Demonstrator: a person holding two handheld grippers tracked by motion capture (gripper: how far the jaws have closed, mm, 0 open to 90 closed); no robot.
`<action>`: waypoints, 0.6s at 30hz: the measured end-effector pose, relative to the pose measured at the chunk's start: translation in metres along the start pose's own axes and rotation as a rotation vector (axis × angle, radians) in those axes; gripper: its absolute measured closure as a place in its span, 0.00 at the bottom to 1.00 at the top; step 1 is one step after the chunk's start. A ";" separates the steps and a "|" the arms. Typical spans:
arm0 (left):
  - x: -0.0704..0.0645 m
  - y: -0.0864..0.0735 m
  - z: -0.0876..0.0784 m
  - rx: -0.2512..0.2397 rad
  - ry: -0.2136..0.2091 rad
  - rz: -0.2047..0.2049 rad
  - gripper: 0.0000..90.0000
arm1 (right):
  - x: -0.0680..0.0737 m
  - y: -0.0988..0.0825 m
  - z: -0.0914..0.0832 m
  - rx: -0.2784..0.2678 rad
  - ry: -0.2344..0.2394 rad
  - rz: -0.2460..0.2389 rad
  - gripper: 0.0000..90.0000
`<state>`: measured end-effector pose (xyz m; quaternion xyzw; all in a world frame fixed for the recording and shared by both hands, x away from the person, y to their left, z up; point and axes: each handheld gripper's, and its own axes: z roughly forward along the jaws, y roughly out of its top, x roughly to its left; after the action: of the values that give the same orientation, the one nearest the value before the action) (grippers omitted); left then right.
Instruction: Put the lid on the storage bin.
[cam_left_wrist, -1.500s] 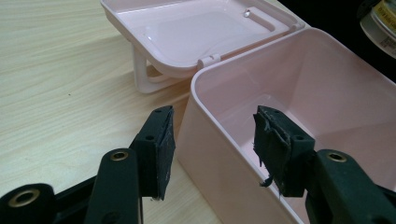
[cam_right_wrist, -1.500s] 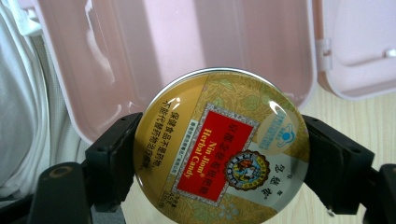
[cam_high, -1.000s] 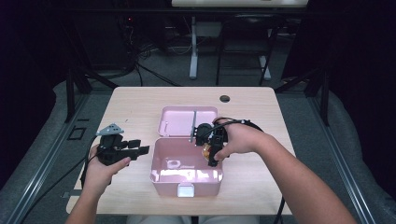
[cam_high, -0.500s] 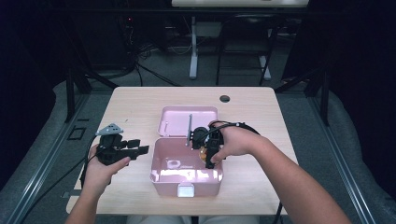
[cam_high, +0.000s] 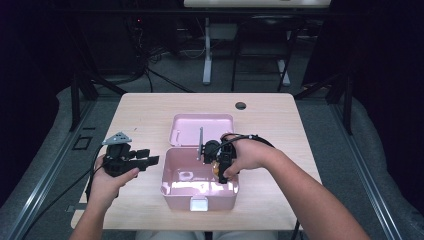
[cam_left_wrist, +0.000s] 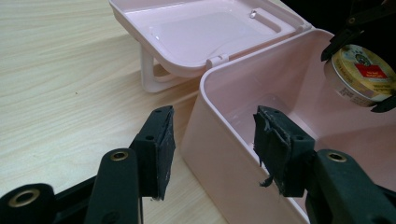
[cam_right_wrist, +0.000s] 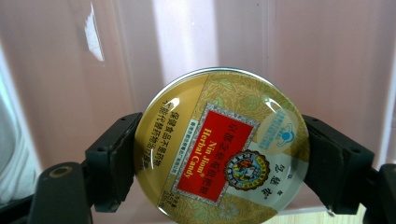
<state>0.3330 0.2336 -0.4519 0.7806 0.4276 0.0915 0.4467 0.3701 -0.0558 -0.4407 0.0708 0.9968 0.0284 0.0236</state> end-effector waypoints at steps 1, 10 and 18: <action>0.000 0.000 0.000 0.000 0.000 0.000 0.53 | 0.000 0.001 0.001 0.006 0.000 0.000 0.22; 0.000 0.000 0.000 0.001 0.000 0.003 0.53 | 0.000 0.005 0.009 0.006 0.009 0.001 0.22; 0.000 0.000 0.001 0.002 0.001 -0.001 0.53 | 0.000 0.004 0.020 0.015 0.008 -0.001 0.22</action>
<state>0.3334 0.2333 -0.4529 0.7807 0.4284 0.0911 0.4456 0.3716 -0.0505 -0.4599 0.0706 0.9971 0.0212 0.0193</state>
